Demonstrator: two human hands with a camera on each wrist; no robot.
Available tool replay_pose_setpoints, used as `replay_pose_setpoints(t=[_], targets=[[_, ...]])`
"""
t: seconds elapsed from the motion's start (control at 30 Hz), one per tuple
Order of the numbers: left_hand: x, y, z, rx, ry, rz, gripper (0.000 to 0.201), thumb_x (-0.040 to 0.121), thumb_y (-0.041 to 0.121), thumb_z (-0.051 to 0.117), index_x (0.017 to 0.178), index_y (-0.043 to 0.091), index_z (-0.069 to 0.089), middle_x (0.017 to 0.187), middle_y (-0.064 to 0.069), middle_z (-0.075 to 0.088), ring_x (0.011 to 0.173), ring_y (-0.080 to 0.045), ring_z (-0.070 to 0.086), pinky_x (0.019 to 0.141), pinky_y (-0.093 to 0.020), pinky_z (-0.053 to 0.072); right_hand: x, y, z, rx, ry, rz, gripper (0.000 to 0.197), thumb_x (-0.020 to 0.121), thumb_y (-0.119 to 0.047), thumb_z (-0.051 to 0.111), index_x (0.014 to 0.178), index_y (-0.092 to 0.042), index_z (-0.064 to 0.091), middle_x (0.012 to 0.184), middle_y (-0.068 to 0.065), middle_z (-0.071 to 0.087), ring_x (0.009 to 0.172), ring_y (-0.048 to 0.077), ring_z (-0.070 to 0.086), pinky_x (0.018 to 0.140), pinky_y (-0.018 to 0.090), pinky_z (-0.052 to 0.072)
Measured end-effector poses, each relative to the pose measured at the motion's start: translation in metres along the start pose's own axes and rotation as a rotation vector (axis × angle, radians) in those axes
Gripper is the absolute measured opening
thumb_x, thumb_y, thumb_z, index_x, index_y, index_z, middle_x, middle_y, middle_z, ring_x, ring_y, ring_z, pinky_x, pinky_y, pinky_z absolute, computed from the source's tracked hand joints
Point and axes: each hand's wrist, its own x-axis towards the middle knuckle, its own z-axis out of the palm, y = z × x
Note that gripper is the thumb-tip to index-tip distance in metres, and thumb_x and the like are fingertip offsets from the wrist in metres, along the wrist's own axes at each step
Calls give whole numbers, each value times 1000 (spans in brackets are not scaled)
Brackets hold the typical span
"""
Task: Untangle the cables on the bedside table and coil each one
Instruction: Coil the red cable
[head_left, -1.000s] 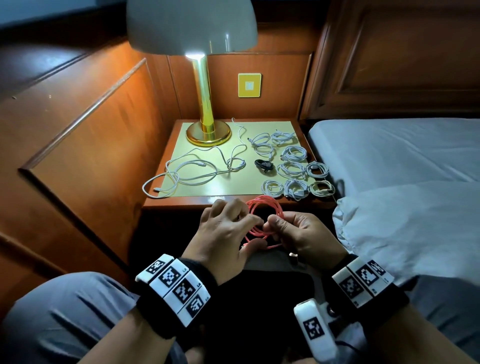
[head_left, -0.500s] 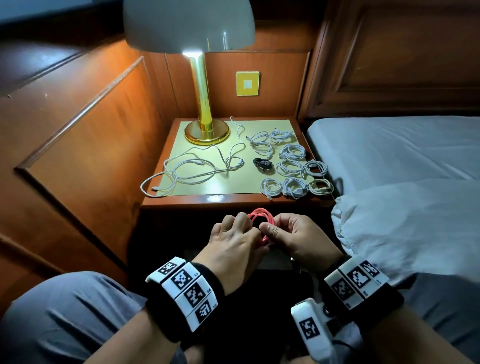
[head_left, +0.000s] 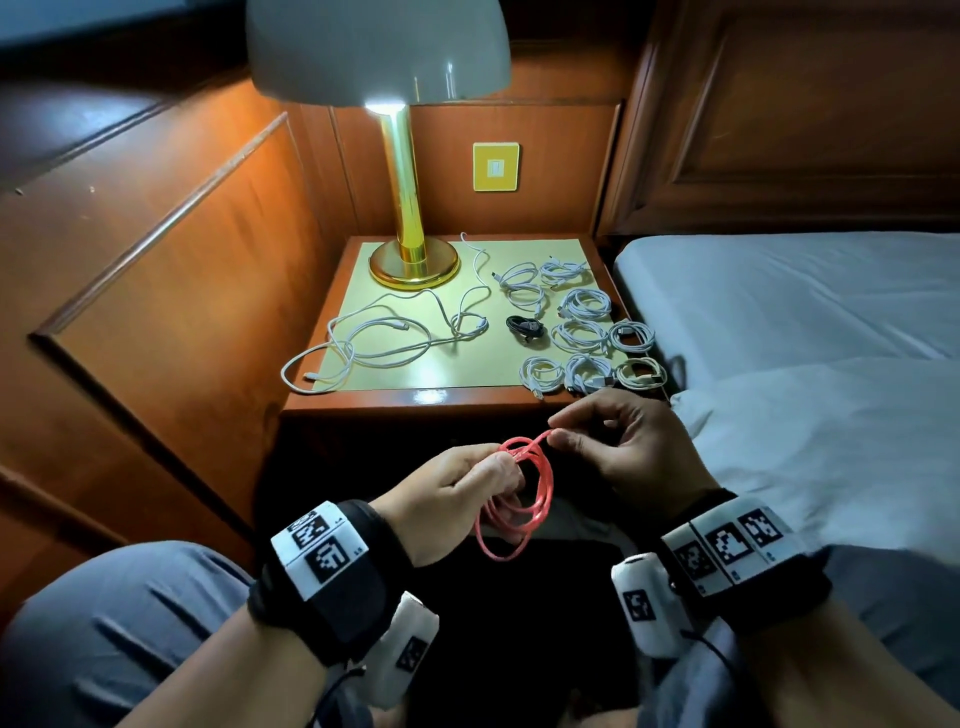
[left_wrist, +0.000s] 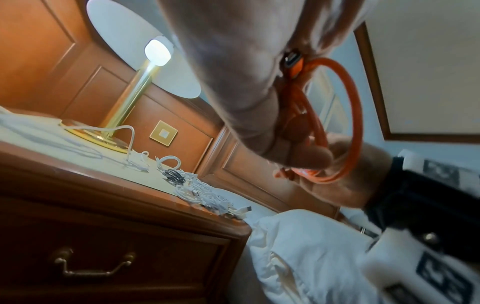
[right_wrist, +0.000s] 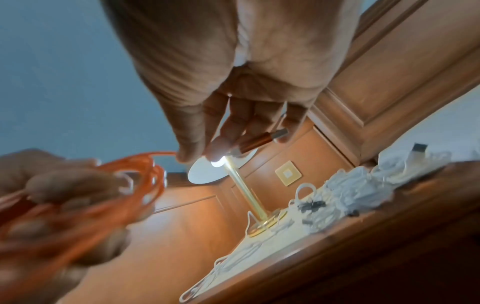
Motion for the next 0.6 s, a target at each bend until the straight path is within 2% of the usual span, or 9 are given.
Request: replay_pose_setpoints(t=[0.1,0.2,0.27,0.3,0.37,0.4,0.47,0.53,0.6], targets=[[-1,2,2,-228,21,-10,26,88,37,49,77,18,65,70,11,63,71,-5,57,75,-23,44,-2,9,14,43,41,39,5,81,-20,82,84,-23,80,84,-7,75,80,13,71,78,34,58],[-2,0,2,-317,27,-13,40,82,44,52,84,5,62,75,4,65,73,-10,60,75,-24,47,-4,6,26,201,-82,131,10,92,-13,69,97,-13,77,90,3,77,83,23,73,81,39,60],[-2,2,0,-207,57,40,43,83,49,47,80,8,60,73,4,59,72,-10,55,73,-22,45,-4,2,29,351,-145,200,17,99,-11,59,105,-5,73,90,10,75,75,23,71,73,32,59],[-2,2,-1,-143,78,74,42,85,49,45,77,10,57,72,5,56,71,-9,52,72,-23,43,-4,1,28,434,-166,231,23,100,-15,56,105,0,72,89,14,74,74,23,68,72,31,57],[-2,2,-5,-63,127,103,36,92,44,43,73,14,52,69,9,49,68,-9,45,69,-24,39,-5,0,27,520,-227,253,38,97,-27,57,100,8,70,90,21,71,79,30,65,76,37,53],[-1,2,-6,-35,148,104,34,96,40,42,72,16,51,67,13,47,66,-8,42,66,-25,37,-6,0,27,494,-260,238,36,96,-27,62,100,8,70,93,20,73,83,30,66,80,38,53],[0,0,-8,23,177,108,35,97,41,40,72,18,49,65,14,46,64,-8,42,64,-28,37,-10,-1,27,403,-288,181,21,88,-18,73,101,-2,74,96,13,77,89,23,72,84,32,56],[0,-1,-9,109,195,116,41,96,50,38,71,19,50,66,12,46,64,-9,43,64,-31,38,-13,-1,29,362,-242,137,12,86,-12,73,98,-10,75,93,7,78,88,17,74,82,26,56],[0,-2,-9,211,210,104,43,98,49,37,71,18,50,63,13,46,60,-6,42,61,-28,37,-13,1,32,394,-180,125,9,90,-10,68,96,-9,75,90,8,78,86,17,73,81,25,55]])
